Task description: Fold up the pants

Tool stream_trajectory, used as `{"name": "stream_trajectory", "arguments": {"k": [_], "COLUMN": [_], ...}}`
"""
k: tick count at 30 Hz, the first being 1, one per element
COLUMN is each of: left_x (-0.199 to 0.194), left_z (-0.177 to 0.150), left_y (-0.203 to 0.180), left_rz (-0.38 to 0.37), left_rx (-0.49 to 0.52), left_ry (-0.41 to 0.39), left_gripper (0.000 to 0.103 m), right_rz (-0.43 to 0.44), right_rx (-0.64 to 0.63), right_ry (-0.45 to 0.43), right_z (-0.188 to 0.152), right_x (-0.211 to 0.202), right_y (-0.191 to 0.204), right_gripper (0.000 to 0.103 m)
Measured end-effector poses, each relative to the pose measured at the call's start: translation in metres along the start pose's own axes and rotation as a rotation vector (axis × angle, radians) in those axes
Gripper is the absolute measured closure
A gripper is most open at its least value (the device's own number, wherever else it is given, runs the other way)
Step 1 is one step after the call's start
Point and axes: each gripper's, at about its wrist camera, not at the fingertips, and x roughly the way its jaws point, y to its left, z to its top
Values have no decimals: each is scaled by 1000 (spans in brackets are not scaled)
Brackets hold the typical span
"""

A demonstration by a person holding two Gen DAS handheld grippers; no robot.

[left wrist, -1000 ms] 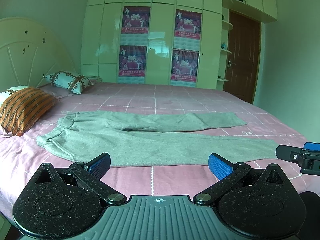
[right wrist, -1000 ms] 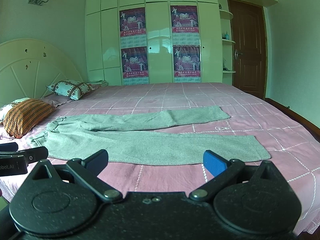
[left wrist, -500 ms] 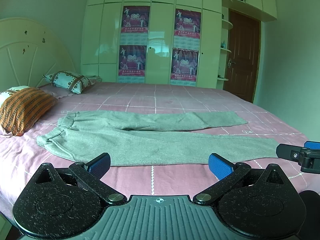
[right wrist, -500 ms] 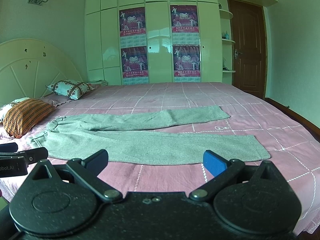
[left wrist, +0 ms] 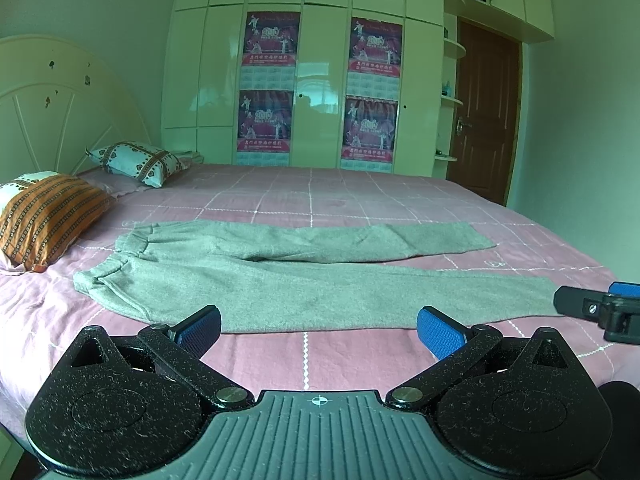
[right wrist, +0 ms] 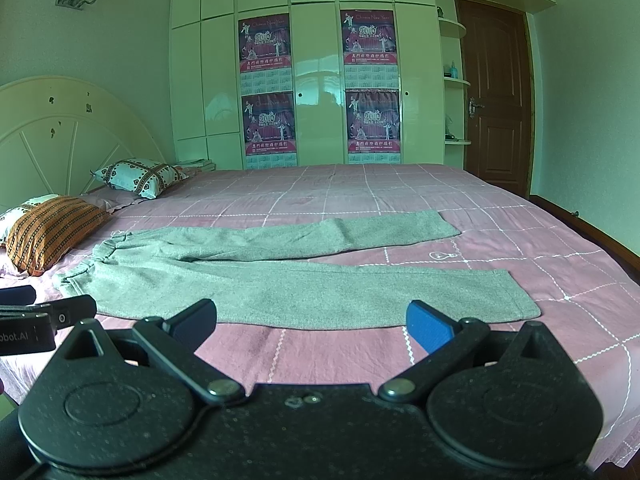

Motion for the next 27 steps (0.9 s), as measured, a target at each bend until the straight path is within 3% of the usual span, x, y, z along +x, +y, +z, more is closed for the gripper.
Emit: {"name": "stream_trajectory", "arguments": {"k": [5,8,21,23,25,27], "left_x": [15,30,100,111,125,140], "left_z": [7,12,21,24,28,35], "left_y": [8,21,46,52,60,72], "left_rz": [38,99,-11,-9,32,48], "left_rx": [18,-18,-31,-33,-2,4], "left_ry": [18,33,124,137,141,151], "left_gripper": [0,0,0,0,0,0], "right_rz": [-1,4,20,41,57,58], "right_rx": [-7,-5,-11,-22,-34,-34], "right_ry": [-13,-10,38,55,85,100], "right_z": [8,14,38,40,44,51], "right_x": [8,22,80,92,106,120], "right_y": [-6,-14,-13,-12,-11,-10], "right_gripper": [6,6,6,10,21,23]}}
